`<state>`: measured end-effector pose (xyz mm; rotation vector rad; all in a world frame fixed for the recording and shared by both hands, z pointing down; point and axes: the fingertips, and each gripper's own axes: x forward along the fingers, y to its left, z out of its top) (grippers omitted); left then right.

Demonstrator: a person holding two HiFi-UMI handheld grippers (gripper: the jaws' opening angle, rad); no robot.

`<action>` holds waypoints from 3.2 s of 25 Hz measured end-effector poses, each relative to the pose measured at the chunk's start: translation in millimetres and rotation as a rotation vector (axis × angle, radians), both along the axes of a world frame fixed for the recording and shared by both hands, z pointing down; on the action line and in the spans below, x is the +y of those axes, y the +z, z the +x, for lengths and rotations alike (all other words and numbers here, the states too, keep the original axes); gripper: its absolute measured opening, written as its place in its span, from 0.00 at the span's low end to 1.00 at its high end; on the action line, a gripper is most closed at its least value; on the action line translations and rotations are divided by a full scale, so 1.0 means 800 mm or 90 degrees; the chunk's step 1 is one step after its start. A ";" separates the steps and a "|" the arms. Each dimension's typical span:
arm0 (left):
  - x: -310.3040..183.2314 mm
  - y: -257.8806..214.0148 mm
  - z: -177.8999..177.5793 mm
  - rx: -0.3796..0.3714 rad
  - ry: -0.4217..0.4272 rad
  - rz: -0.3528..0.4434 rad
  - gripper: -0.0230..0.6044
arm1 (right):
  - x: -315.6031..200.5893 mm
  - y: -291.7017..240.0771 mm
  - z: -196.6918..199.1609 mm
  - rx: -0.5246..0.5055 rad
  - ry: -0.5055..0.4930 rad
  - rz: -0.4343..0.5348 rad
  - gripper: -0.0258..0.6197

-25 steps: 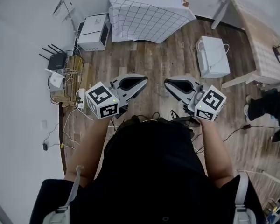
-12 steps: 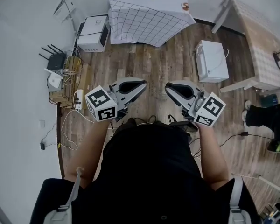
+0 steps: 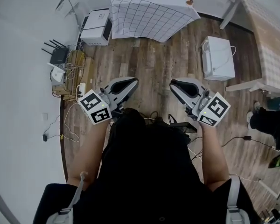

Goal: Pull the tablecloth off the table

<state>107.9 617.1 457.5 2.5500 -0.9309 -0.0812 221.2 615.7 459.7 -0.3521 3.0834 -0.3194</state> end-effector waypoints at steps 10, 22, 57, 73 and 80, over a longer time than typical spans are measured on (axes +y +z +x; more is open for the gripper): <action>-0.066 0.016 -0.037 -0.010 -0.001 -0.011 0.05 | -0.082 0.022 -0.013 -0.016 0.002 -0.033 0.08; -0.258 0.030 -0.141 0.041 0.020 -0.031 0.05 | -0.283 0.014 -0.115 0.027 0.001 -0.065 0.08; -0.697 0.000 -0.143 -0.070 0.007 -0.023 0.05 | -0.710 -0.035 -0.110 -0.026 -0.094 -0.008 0.08; -0.891 0.041 -0.216 -0.136 0.054 -0.038 0.05 | -0.896 0.020 -0.162 0.051 -0.018 -0.080 0.28; -0.969 0.069 -0.260 -0.141 0.110 -0.066 0.05 | -0.971 0.053 -0.212 0.133 0.010 -0.123 0.35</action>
